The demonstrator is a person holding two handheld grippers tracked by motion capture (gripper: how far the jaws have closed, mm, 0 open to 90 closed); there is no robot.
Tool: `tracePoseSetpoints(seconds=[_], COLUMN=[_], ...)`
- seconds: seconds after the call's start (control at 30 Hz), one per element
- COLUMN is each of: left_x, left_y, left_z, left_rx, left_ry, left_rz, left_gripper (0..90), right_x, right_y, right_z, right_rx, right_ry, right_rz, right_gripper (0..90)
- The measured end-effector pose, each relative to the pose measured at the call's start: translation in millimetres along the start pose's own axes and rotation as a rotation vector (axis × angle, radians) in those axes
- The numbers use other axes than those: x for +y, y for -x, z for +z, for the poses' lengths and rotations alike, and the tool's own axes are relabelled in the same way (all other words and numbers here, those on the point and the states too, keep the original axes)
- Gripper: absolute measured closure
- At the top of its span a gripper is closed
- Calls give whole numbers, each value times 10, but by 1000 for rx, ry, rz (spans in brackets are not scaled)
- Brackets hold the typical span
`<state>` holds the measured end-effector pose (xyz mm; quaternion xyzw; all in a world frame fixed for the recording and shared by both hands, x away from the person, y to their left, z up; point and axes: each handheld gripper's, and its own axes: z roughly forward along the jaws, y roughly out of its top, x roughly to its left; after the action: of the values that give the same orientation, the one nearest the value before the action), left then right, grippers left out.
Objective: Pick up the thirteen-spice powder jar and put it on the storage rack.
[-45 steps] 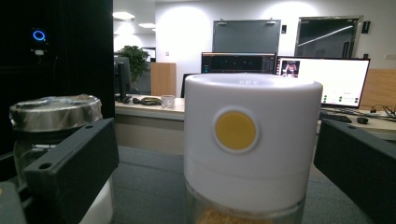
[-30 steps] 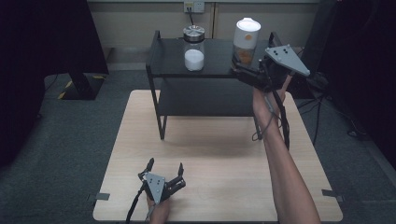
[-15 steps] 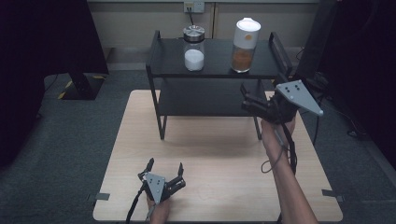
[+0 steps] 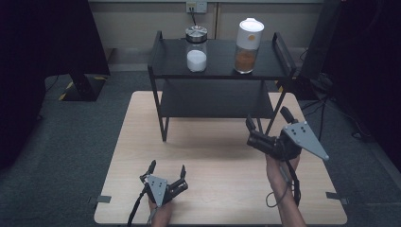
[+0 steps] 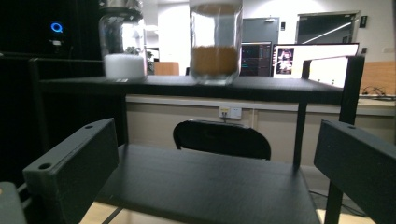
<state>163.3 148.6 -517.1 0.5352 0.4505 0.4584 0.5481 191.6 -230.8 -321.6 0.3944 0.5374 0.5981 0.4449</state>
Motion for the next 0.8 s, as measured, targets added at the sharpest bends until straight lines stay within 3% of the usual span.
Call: tracePoseSetpoints(seconds=[0.23,0.37,0.57,0.8], left_x=[0,1,0,0], left_y=[0,0,0,3], left_z=[0,0,0,0], left_rx=[0,0,0,1], left_ry=[0,0,0,0], left_rz=[0,0,0,0], left_gripper=[0,0,0,0], right_x=[-525,-794,-1070,-1359], right_y=[-55,-35,-30,-48], right_z=[-200,-288,-423,-560], right_rx=[-26,-31,-50,-81], right_ry=[-16,-41,-73,-73], right_rz=[-30,-10,-3,-10], right_gripper=[0,0,0,0])
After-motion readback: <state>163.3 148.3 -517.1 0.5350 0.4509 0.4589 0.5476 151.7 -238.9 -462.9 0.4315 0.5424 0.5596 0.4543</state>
